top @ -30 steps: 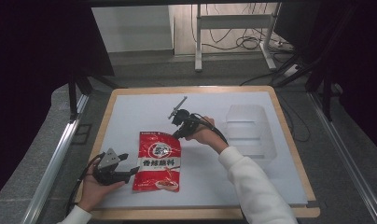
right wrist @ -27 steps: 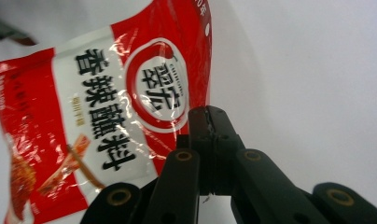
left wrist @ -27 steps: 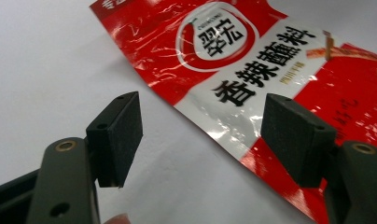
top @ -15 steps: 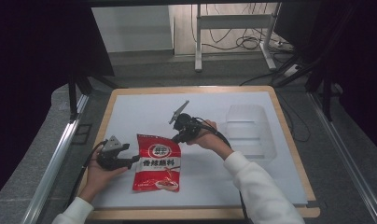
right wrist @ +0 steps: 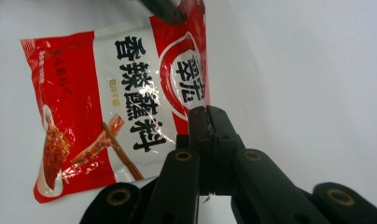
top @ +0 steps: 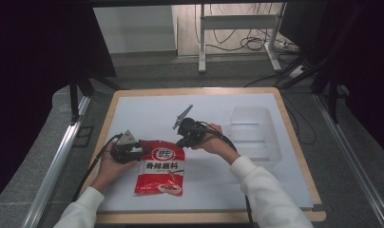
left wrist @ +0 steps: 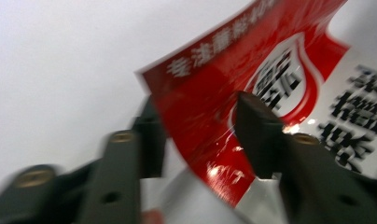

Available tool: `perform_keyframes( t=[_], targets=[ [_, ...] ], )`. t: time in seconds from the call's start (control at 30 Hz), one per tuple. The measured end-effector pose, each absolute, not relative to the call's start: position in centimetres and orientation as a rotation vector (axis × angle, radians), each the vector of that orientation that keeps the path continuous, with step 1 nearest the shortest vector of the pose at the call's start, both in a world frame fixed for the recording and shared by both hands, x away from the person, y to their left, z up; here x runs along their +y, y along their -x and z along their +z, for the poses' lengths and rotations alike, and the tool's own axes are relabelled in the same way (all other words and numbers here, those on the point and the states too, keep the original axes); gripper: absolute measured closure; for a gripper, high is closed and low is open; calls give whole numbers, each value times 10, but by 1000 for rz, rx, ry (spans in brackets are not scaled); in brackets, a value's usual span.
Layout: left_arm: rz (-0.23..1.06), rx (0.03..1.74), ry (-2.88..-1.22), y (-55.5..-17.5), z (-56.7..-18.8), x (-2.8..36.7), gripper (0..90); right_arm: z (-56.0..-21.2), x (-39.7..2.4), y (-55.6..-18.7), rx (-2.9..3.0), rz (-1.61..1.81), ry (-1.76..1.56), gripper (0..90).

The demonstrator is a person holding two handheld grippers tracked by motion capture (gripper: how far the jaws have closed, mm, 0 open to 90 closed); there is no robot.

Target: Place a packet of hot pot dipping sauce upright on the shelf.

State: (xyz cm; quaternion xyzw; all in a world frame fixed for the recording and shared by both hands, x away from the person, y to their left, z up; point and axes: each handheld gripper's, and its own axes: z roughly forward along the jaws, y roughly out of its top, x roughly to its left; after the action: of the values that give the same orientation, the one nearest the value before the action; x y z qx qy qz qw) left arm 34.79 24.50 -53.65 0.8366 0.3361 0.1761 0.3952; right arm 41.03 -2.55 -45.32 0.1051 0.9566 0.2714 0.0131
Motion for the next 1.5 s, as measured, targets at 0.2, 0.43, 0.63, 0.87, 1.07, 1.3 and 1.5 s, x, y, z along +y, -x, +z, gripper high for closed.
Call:
perform_keyframes(
  t=[0.2, 0.43, 0.63, 0.87, 1.07, 1.3, 1.5],
  targets=[
    [547, 797, -2185, -333, -535, 241, 808, -456, -28, -410, 2975, 844, -341, 882],
    [564, 757, -2193, -322, -537, 241, 864, -460, -29, -409, 2972, 833, -346, 854],
    [588, 721, -2207, -319, -538, 242, 884, -456, -28, -408, 2886, 831, -331, 603],
    [591, 709, -2207, -319, -539, 242, 887, -445, -10, -412, 2896, 761, -293, 472],
    [592, 707, -2209, -319, -539, 242, 886, -454, 15, -415, 2940, 651, -259, 503],
    [583, 707, -2207, -318, -539, 244, 880, -476, 31, -422, 3026, 496, -207, 717],
    [588, 718, -2194, -318, -539, 244, 841, -481, 31, -427, 3064, 491, -184, 873]
  ],
)
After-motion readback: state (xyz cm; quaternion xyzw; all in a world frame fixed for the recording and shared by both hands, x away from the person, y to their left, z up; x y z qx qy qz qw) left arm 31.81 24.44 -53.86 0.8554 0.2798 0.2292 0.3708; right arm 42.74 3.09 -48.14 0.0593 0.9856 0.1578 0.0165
